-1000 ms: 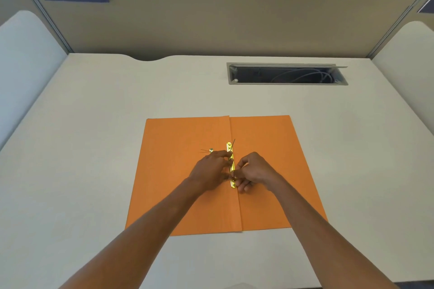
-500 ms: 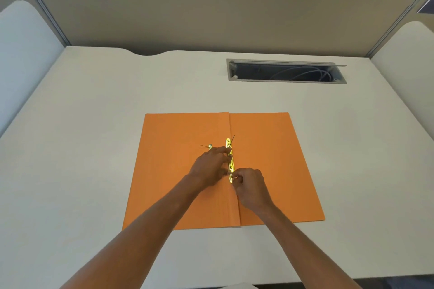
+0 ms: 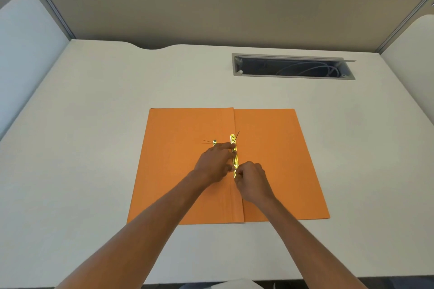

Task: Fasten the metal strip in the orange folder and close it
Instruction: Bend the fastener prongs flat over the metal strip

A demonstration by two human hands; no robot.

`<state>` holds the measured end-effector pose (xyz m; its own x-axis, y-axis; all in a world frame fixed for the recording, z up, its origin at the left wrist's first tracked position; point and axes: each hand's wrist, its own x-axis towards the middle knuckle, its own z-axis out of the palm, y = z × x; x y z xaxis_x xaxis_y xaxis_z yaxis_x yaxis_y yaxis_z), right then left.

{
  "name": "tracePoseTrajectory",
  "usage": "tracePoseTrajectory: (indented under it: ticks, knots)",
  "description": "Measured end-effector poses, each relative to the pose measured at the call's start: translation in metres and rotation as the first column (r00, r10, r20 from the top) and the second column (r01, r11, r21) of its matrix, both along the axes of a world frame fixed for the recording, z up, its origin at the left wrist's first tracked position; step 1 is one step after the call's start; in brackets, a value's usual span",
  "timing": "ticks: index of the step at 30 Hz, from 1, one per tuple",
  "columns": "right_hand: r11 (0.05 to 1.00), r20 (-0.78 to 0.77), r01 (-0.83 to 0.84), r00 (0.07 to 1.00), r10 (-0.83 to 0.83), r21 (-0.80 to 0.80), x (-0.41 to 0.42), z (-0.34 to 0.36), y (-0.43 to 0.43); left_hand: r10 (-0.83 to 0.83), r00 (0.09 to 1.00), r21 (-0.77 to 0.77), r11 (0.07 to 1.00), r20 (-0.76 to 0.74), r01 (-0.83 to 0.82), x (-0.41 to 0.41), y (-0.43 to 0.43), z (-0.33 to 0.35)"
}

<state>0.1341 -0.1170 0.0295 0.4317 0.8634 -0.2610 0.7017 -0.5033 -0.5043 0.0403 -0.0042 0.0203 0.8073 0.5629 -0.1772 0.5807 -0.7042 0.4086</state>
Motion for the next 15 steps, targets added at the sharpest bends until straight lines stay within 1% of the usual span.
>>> tracePoseTrajectory:
  ticks: [3, 6, 8, 11, 13, 15]
  knots:
    - [0.999, -0.028, 0.053, 0.998, -0.052, 0.002, -0.001, 0.000, 0.005, 0.004, 1.000, 0.012, 1.000, 0.003, -0.004, 0.001, 0.000, 0.001]
    - [0.985, -0.053, 0.165, 0.985, -0.162, 0.048, -0.010, -0.002, 0.002, 0.000, 1.000, 0.016, 1.000, 0.011, 0.000, 0.001, -0.001, 0.000]
    - [0.978, -0.046, 0.195, 0.980, -0.192, 0.078, -0.019, -0.005, -0.004, 0.000, 1.000, 0.006, 1.000, 0.014, 0.000, 0.001, -0.001, 0.000]
    - [0.987, 0.051, 0.110, 0.992, -0.116, 0.114, -0.026, -0.007, -0.013, 0.005, 1.000, -0.011, 1.000, 0.010, -0.004, 0.001, 0.001, -0.001]
    - [0.994, 0.125, 0.046, 0.990, -0.059, 0.102, -0.029, -0.009, -0.017, 0.000, 1.000, -0.018, 1.000, 0.002, 0.000, 0.001, 0.001, -0.001]
    - [0.996, 0.158, 0.006, 0.987, -0.019, 0.086, -0.034, -0.012, -0.019, -0.003, 1.000, -0.017, 1.000, -0.001, 0.003, 0.002, 0.001, -0.001]
